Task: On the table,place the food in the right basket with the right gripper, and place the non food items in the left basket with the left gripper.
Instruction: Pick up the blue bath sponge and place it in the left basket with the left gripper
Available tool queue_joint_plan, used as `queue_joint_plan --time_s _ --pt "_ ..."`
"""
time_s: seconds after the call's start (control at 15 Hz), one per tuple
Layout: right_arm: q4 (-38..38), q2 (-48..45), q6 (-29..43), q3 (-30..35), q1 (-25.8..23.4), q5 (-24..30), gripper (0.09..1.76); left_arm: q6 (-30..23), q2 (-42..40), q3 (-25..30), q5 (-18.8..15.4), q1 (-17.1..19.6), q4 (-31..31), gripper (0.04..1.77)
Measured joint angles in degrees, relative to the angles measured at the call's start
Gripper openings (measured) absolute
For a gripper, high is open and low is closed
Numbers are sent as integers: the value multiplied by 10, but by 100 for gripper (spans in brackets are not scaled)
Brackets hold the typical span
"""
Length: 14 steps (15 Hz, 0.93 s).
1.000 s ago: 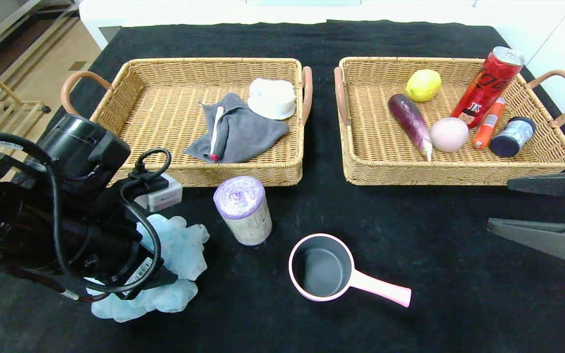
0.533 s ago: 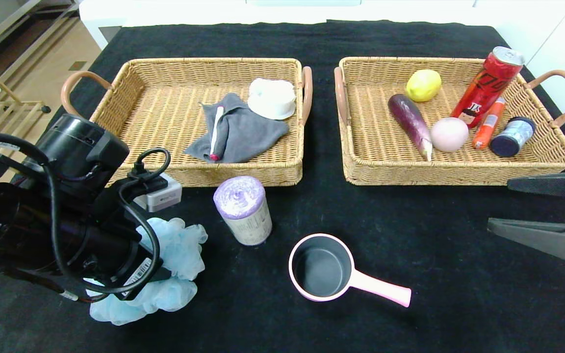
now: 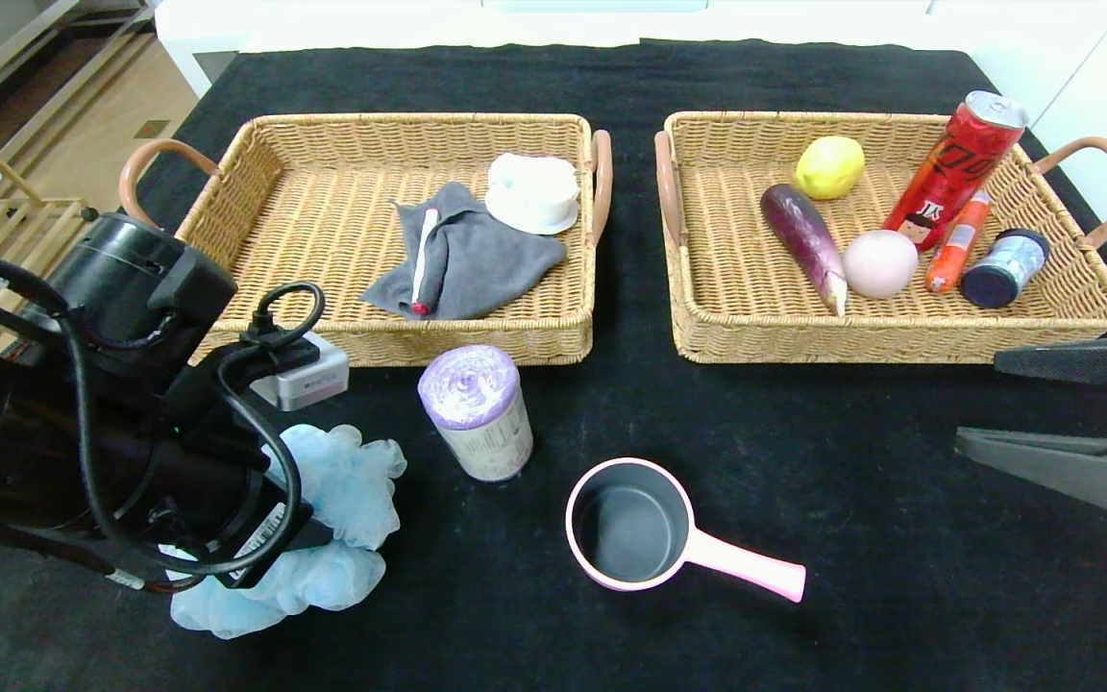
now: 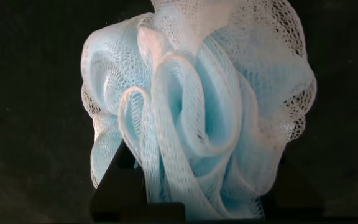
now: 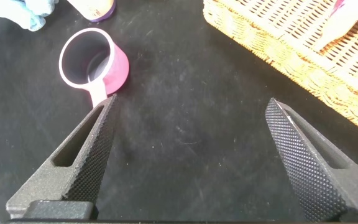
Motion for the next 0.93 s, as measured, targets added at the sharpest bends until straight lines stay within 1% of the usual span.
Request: queue_joint_plan --time_s 0.13,0.33,0.67,0.93 --pt "0 0 0 1 1 0 171 0 -11 -10 -8 0 0 76" --pt "0 1 0 1 1 0 171 0 -25 -38 -9 0 0 74" --pt "0 1 0 0 1 0 171 -1 -37 -102 -9 1 1 72" --pt "0 1 0 0 0 0 171 0 -37 -164 0 7 0 70"
